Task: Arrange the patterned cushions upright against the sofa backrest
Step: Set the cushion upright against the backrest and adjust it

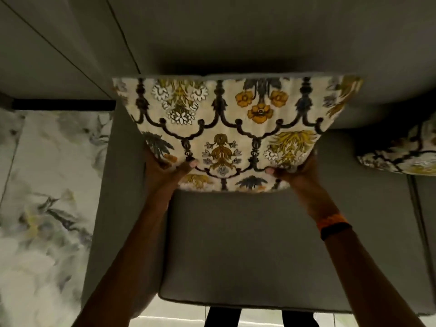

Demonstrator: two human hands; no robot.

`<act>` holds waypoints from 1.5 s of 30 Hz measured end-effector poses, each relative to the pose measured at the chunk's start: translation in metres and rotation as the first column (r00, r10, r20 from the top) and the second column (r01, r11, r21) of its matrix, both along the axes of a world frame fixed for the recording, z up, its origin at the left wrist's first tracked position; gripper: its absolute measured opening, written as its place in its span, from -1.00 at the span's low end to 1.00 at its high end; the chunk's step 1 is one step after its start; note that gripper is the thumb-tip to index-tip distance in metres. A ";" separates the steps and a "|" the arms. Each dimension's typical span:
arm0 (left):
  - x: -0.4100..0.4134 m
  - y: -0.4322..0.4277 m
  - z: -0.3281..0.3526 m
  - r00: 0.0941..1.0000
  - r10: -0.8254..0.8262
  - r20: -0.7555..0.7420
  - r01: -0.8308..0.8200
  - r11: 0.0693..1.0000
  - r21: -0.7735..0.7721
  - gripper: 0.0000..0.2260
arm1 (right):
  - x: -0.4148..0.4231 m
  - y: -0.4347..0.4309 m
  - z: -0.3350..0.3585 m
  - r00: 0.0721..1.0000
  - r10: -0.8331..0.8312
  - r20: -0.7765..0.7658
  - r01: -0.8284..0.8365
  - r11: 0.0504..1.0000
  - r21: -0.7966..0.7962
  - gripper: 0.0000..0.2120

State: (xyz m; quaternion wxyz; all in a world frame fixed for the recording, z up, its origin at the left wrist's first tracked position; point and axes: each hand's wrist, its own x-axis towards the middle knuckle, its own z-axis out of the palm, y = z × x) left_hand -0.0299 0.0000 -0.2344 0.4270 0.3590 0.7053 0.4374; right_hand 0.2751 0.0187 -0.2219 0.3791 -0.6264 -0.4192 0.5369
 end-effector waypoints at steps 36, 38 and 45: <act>0.045 -0.077 -0.097 0.283 -0.471 -0.836 0.458 0.832 -0.314 -0.20 | -0.055 -0.035 -0.079 0.534 -0.215 0.817 -0.391 0.794 0.465 -0.45; 0.072 -0.080 -0.087 0.312 -0.474 -0.824 0.512 0.814 -0.274 -0.26 | -0.045 -0.039 -0.070 0.561 -0.275 0.781 -0.326 0.794 0.514 -0.53; 0.195 -0.060 -0.062 0.375 -0.558 -0.740 0.734 0.666 -0.130 -0.30 | 0.077 -0.064 -0.060 0.711 -0.223 0.667 -0.011 0.945 0.328 -0.45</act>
